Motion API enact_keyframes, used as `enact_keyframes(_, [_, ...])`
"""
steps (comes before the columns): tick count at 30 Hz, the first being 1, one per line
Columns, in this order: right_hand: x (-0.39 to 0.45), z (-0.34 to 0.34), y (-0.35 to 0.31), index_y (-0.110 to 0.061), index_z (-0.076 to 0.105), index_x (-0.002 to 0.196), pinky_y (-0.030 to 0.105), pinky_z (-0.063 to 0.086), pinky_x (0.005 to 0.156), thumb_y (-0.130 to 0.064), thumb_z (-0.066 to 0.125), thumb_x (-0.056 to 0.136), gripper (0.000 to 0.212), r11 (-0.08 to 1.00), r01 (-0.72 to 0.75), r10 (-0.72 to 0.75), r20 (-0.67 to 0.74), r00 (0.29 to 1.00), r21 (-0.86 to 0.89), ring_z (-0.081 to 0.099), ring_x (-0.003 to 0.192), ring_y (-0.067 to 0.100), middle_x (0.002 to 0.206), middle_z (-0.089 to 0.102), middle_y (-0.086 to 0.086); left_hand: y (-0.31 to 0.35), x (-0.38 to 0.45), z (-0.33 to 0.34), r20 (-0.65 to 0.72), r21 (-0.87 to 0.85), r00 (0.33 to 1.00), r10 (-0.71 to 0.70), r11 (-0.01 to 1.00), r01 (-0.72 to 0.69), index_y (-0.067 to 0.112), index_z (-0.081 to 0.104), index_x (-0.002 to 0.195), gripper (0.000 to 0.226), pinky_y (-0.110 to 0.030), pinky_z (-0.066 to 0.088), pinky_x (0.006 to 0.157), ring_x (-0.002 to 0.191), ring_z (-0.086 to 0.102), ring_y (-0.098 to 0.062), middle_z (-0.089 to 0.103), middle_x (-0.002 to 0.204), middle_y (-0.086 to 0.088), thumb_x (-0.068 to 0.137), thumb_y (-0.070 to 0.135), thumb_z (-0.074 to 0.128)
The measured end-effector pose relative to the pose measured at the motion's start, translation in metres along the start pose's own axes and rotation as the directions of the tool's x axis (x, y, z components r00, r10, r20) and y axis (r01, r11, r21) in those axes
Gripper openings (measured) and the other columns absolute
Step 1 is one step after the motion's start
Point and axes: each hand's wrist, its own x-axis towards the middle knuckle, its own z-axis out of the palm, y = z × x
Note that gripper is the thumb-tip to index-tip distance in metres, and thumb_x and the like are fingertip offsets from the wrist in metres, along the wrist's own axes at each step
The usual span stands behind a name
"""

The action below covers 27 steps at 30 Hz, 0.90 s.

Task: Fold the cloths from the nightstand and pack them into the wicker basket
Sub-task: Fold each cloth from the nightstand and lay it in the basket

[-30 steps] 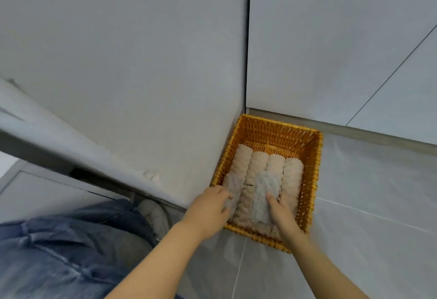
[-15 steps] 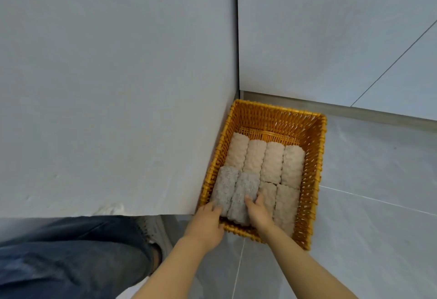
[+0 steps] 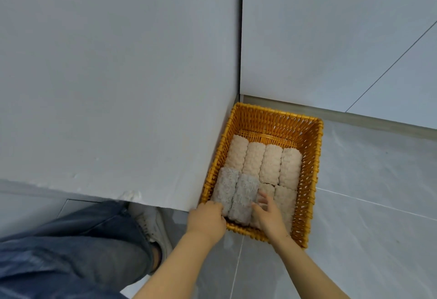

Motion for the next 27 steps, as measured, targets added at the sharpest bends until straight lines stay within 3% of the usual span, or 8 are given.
enact_keyframes(4, [-0.024, -0.023, -0.041, -0.030, 0.060, 0.115, 0.023, 0.048, 0.082, -0.017, 0.054, 0.097, 0.024, 0.989, 0.132, -0.133, -0.002, 0.991, 0.067, 0.061, 0.102, 0.015, 0.111, 0.064, 0.000, 0.019, -0.024, -0.030, -0.074, -0.055, 0.997, -0.008, 0.999, 0.004, 0.016, 0.058, 0.122, 0.031, -0.030, 0.044, 0.085, 0.108, 0.057, -0.020, 0.060, 0.122, -0.002, 0.097, 0.021, 0.040])
enact_keyframes(8, [-0.060, -0.033, -0.089, -0.024, 0.066, 0.112, 0.030, 0.052, 0.090, -0.014, 0.053, 0.096, 0.022, 0.969, 0.226, -0.231, 0.041, 0.972, 0.101, 0.065, 0.097, 0.015, 0.106, 0.069, 0.000, 0.023, -0.067, -0.063, -0.164, -0.210, 0.986, 0.023, 0.976, -0.058, 0.023, 0.060, 0.119, 0.028, -0.028, 0.046, 0.088, 0.105, 0.056, -0.015, 0.062, 0.117, 0.004, 0.097, 0.028, 0.043])
enact_keyframes(10, [-0.078, -0.035, -0.104, -0.022, 0.067, 0.110, 0.031, 0.053, 0.088, -0.014, 0.054, 0.097, 0.020, 0.959, 0.257, -0.265, 0.063, 0.962, 0.116, 0.066, 0.095, 0.015, 0.101, 0.071, -0.002, 0.017, -0.091, -0.075, -0.221, -0.302, 0.975, 0.027, 0.949, -0.095, 0.025, 0.060, 0.123, 0.030, -0.026, 0.046, 0.088, 0.106, 0.057, -0.012, 0.062, 0.119, 0.008, 0.097, 0.031, 0.046])
enact_keyframes(14, [-0.116, -0.026, -0.131, -0.020, 0.069, 0.107, 0.030, 0.053, 0.085, -0.013, 0.054, 0.097, 0.019, 0.938, 0.324, -0.338, 0.110, 0.935, 0.121, 0.067, 0.093, 0.017, 0.097, 0.073, 0.000, 0.002, -0.139, -0.090, -0.299, -0.505, 0.954, 0.008, 0.847, -0.166, 0.030, 0.063, 0.111, 0.019, -0.022, 0.046, 0.086, 0.097, 0.058, -0.002, 0.062, 0.104, 0.016, 0.097, 0.028, 0.051])
enact_keyframes(21, [-0.191, 0.020, -0.177, -0.018, 0.071, 0.106, 0.023, 0.054, 0.082, -0.011, 0.052, 0.097, 0.022, 0.877, 0.474, -0.472, 0.316, 0.823, 0.078, 0.067, 0.091, 0.013, 0.095, 0.073, -0.002, -0.037, -0.222, -0.107, -0.578, -0.666, 0.804, -0.140, 0.649, -0.366, 0.034, 0.065, 0.108, 0.020, 0.006, 0.036, 0.072, 0.095, 0.053, 0.019, 0.063, 0.105, 0.023, 0.097, 0.021, 0.054])
enact_keyframes(24, [-0.220, 0.041, -0.196, -0.017, 0.071, 0.105, 0.023, 0.055, 0.082, -0.011, 0.052, 0.097, 0.022, 0.830, 0.551, -0.540, 0.376, 0.753, 0.087, 0.068, 0.090, 0.012, 0.096, 0.073, -0.002, -0.062, -0.254, -0.113, -0.675, -0.676, 0.701, -0.231, 0.574, -0.462, 0.039, 0.065, 0.101, 0.022, 0.003, 0.039, 0.075, 0.096, 0.054, 0.019, 0.065, 0.104, 0.025, 0.096, 0.019, 0.056])
enact_keyframes(27, [-0.247, 0.071, -0.216, -0.015, 0.071, 0.105, 0.024, 0.054, 0.083, -0.010, 0.053, 0.096, 0.021, 0.769, 0.634, -0.598, 0.447, 0.665, 0.085, 0.068, 0.089, 0.012, 0.096, 0.073, -0.001, -0.094, -0.289, -0.114, -0.687, -0.706, 0.658, -0.310, 0.500, -0.502, 0.037, 0.068, 0.102, 0.022, -0.005, 0.042, 0.081, 0.099, 0.056, 0.015, 0.067, 0.105, 0.025, 0.096, 0.020, 0.057])
